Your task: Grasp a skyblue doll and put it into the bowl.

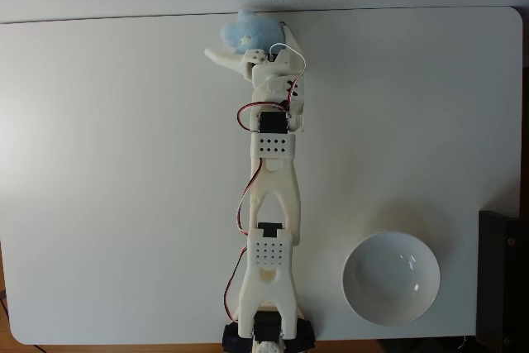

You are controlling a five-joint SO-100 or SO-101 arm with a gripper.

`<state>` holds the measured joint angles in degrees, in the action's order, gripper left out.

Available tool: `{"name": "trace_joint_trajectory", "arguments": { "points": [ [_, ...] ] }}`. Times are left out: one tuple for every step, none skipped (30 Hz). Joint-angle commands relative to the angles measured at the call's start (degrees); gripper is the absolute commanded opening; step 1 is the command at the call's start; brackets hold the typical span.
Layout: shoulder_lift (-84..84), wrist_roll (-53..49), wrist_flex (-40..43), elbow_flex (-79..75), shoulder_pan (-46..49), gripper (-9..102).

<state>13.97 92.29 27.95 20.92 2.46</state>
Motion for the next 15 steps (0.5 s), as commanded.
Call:
{"name": "trace_joint_trajectory", "arguments": {
  "points": [
    [0.00, 0.18, 0.00, -0.18, 0.09, 62],
    [-0.09, 0.26, 0.09, -0.09, 0.00, 57],
    [-0.09, 0.18, 0.26, -0.09, -0.09, 51],
    [-0.09, 0.18, 0.26, -0.09, -0.26, 46],
    [-0.09, 0.18, 0.26, 0.00, -0.35, 41],
    [-0.09, 0.09, 0.26, 0.00, -0.53, 35],
    [-0.09, 0.09, 0.35, 0.00, -0.62, 30],
    [-0.09, 0.09, 0.35, 0.00, -0.70, 25],
    [-0.09, 0.00, 0.70, 0.00, -0.70, 20],
    [-0.09, 0.00, 1.41, 0.00, -0.79, 15],
    [-0.09, 0.00, 2.37, 0.00, -0.79, 10],
    [-0.09, 0.00, 3.43, -0.09, -0.79, 5],
    [-0.09, 0.00, 4.39, -0.09, -0.79, 2],
    [-0.09, 0.00, 5.27, -0.09, -0.79, 2],
    [-0.09, 0.00, 5.89, -0.09, -0.70, 3]
  ]
}}
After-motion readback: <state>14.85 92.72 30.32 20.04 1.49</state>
